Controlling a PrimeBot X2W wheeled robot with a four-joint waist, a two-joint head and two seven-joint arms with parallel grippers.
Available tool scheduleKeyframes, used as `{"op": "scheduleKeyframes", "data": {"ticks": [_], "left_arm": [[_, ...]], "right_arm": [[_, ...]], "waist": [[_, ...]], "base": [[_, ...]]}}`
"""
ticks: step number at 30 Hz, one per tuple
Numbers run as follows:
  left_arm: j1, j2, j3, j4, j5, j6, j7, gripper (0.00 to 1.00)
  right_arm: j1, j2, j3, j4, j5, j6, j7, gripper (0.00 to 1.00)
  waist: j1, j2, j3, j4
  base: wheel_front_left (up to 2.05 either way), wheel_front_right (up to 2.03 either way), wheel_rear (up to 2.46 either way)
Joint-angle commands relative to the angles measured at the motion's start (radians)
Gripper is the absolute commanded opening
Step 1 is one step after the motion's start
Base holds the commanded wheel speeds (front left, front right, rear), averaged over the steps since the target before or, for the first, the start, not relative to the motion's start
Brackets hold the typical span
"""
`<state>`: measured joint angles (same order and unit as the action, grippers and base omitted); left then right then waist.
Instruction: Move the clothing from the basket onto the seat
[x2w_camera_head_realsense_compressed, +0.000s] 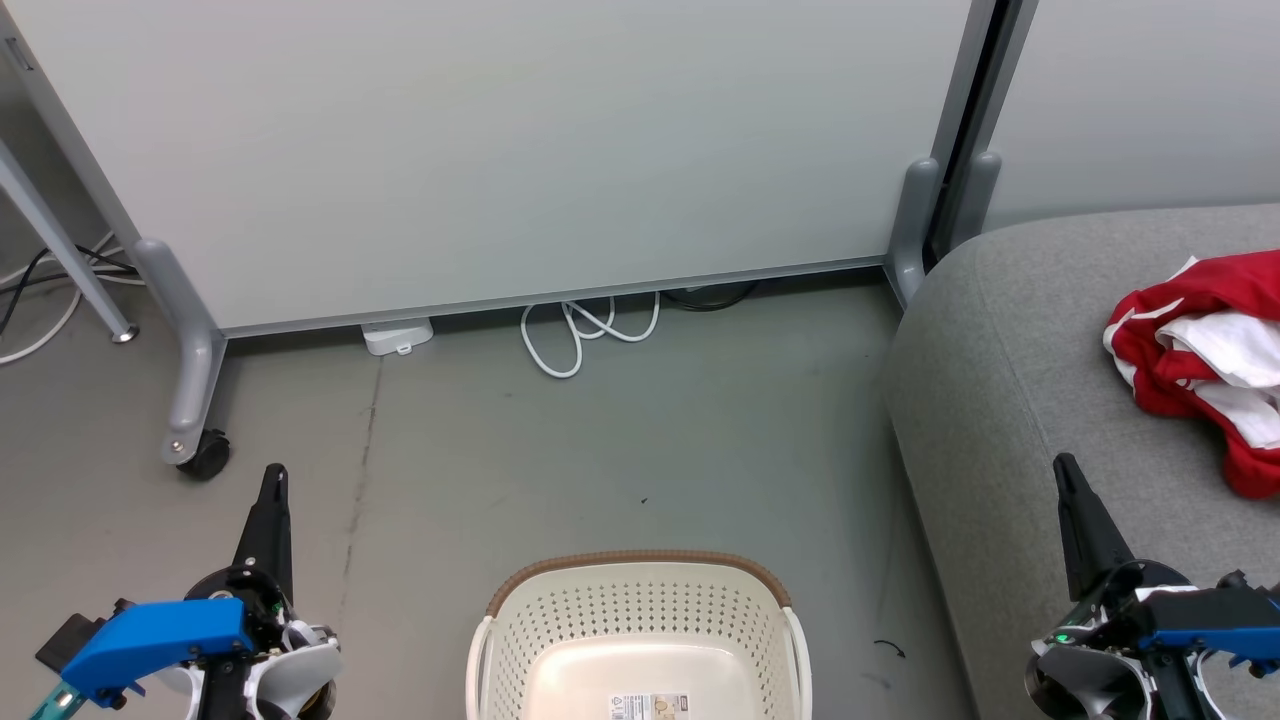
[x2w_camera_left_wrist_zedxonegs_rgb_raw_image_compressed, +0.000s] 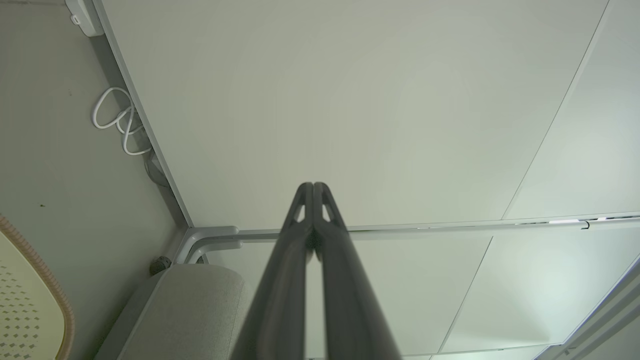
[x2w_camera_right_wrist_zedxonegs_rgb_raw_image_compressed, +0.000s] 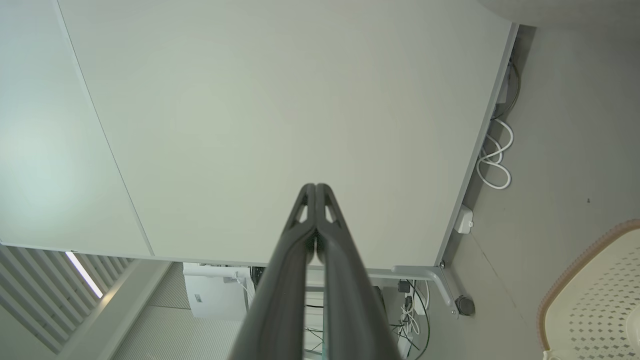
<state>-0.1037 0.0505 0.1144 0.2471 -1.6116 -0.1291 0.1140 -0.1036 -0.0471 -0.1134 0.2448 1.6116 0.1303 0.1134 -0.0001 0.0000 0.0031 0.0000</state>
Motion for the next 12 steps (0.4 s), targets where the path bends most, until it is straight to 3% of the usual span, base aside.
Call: {"op": "scheduleKeyframes", "data": {"ticks": [1, 12], "left_arm": [[-0.009, -0.001, 0.003, -0.004, -0.003, -0.004, 0.004, 0.0], [-0.009, -0.001, 0.003, -0.004, -0.003, -0.004, 0.004, 0.0]], "right_arm": [[-0.01, -0.006, -0.001, 0.001, 0.003, 0.001, 0.005, 0.0], [-0.01, -0.006, -0.001, 0.001, 0.003, 0.001, 0.005, 0.0]], "waist": [[0.0001, 0.0, 0.0, 0.0], [0.0001, 0.0, 0.0, 0.0]], "base": [[0.0, 0.0, 0.0], [0.0, 0.0, 0.0]]}}
